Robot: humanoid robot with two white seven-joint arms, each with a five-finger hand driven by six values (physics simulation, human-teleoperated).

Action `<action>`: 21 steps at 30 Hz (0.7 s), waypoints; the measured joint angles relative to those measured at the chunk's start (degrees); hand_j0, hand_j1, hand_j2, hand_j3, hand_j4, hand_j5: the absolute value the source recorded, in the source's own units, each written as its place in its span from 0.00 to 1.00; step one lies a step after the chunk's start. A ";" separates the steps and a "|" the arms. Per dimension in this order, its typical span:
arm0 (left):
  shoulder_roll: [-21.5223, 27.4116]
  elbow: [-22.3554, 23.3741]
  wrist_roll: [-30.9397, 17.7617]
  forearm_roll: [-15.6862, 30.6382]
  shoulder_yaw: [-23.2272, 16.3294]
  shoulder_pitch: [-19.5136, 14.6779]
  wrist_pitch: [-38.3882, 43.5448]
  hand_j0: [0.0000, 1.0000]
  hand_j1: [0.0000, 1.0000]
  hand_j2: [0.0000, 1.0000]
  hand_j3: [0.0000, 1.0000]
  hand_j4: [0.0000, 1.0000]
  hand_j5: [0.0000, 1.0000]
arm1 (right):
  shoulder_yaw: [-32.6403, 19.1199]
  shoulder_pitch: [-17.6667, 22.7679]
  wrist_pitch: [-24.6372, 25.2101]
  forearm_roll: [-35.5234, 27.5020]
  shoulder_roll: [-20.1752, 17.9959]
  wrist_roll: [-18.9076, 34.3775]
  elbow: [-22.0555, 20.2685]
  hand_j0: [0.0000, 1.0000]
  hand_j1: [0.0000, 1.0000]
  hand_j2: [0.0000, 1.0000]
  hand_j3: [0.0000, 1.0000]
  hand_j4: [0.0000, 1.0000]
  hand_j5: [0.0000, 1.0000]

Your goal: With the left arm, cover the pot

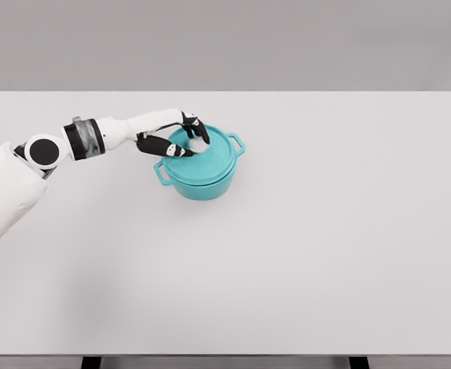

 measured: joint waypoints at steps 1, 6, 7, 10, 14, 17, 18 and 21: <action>-0.01 0.06 0.01 0.03 0.02 0.00 0.01 0.58 0.58 0.58 0.58 0.58 0.58 | 0.00 0.00 0.00 -0.01 0.00 0.00 0.00 1.00 1.00 1.00 1.00 1.00 1.00; -0.06 0.16 0.08 0.25 0.12 0.00 0.07 0.67 0.67 0.67 0.67 0.67 0.67 | 0.00 0.00 0.00 0.00 0.00 0.00 0.00 1.00 1.00 1.00 1.00 1.00 1.00; -0.07 0.18 0.08 0.16 0.09 -0.09 0.03 0.68 0.68 0.68 0.68 0.68 0.68 | 0.00 0.00 0.00 0.00 0.00 0.00 0.00 1.00 1.00 1.00 1.00 1.00 1.00; -0.11 0.20 0.08 -0.02 0.04 -0.09 -0.06 0.68 0.68 0.68 0.68 0.68 0.68 | 0.00 0.00 0.00 0.00 0.00 0.00 0.00 1.00 1.00 1.00 1.00 1.00 1.00; -0.17 0.21 0.14 -0.09 0.02 -0.18 -0.09 0.68 0.68 0.68 0.68 0.68 0.68 | 0.00 0.00 0.00 0.00 0.00 -0.01 0.00 1.00 1.00 1.00 1.00 1.00 1.00; -0.36 0.24 0.15 -0.11 0.01 -0.09 -0.10 0.68 0.68 0.68 0.68 0.68 0.68 | 0.00 0.00 0.00 -0.01 0.00 0.00 0.00 1.00 1.00 1.00 1.00 1.00 1.00; -0.44 0.23 0.16 -0.11 0.01 -0.09 -0.10 0.71 0.71 0.71 0.71 0.71 0.71 | 0.00 0.00 0.00 -0.01 0.00 -0.01 0.00 1.00 1.00 1.00 1.00 1.00 1.00; -0.57 0.22 0.16 -0.12 0.01 0.00 -0.11 0.78 0.78 0.78 0.78 0.78 0.78 | 0.00 0.00 0.00 0.00 0.00 0.00 0.00 1.00 1.00 1.00 1.00 1.00 1.00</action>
